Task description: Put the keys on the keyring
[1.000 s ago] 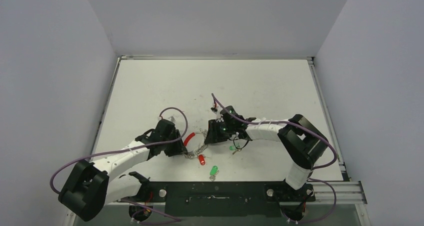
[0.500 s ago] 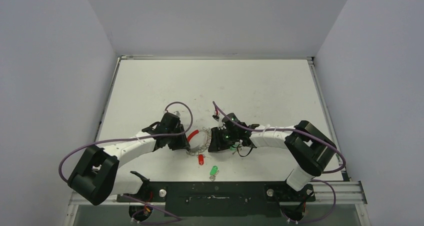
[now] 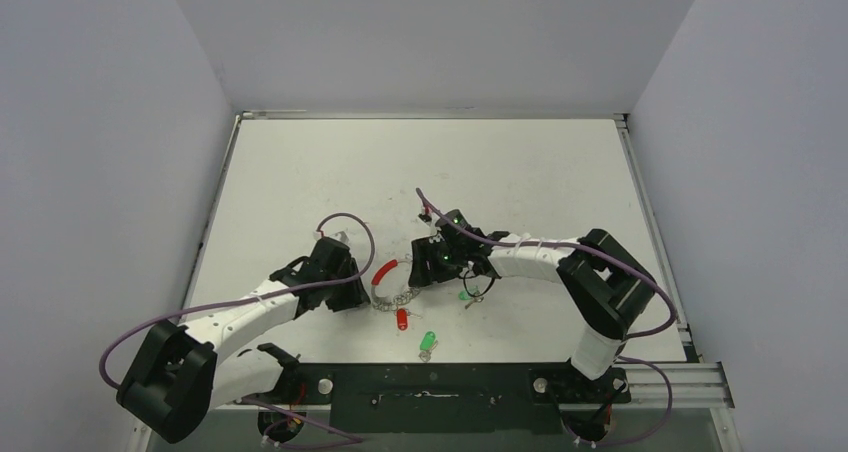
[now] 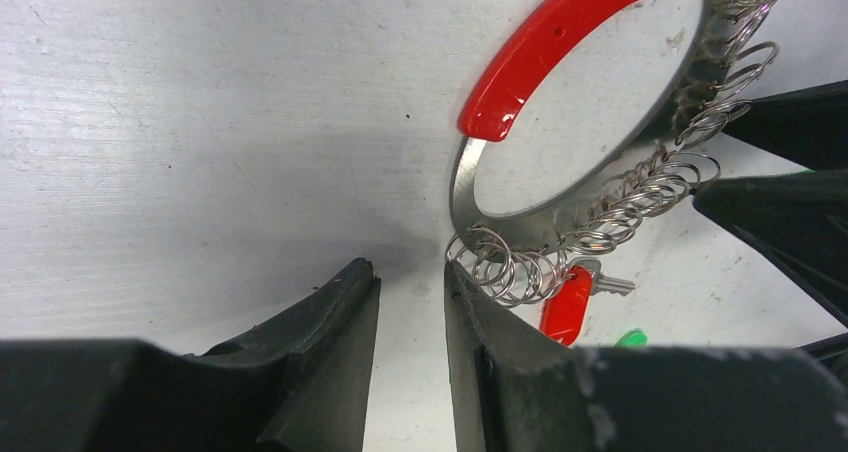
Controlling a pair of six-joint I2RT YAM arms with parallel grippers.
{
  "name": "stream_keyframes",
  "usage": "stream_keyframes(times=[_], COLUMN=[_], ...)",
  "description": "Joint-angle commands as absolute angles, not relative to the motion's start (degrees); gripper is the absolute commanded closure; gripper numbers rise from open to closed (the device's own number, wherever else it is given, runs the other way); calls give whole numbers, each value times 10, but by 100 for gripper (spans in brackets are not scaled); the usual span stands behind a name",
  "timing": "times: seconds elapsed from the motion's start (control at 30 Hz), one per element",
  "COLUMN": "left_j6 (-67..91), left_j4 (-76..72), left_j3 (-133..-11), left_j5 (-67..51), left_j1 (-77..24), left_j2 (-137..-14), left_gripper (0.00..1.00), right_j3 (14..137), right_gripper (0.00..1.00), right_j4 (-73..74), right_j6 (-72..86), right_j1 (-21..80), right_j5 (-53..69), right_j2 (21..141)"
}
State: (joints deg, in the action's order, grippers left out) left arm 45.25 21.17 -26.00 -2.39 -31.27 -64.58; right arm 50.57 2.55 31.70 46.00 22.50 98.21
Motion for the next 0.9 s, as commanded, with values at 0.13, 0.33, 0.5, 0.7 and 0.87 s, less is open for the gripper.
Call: stream_keyframes(times=[0.13,0.33,0.5,0.7,0.87], left_j6=[461,449,441,424,431], left_j4=[180,169,170,212,227], left_j3=[-262,-285,-312,-339,-312], left_j5=[-22,-17,-9,-4,1], left_j1=[-308,-308,-308,-308,-308], left_j2=[-680,-712,-744,-734,-681], left_gripper=[72,72,71,65,60], right_j3=[495,427,357,394,455], right_gripper=[75,92,82,50,45], right_j4=[-15,-59,-150,-73,-7], right_j6=[321,362,410,363,315], right_j1=[459,479,479,432,388], right_j5=[234,255,289,269,264], right_j2=[1000,967,928,881,904])
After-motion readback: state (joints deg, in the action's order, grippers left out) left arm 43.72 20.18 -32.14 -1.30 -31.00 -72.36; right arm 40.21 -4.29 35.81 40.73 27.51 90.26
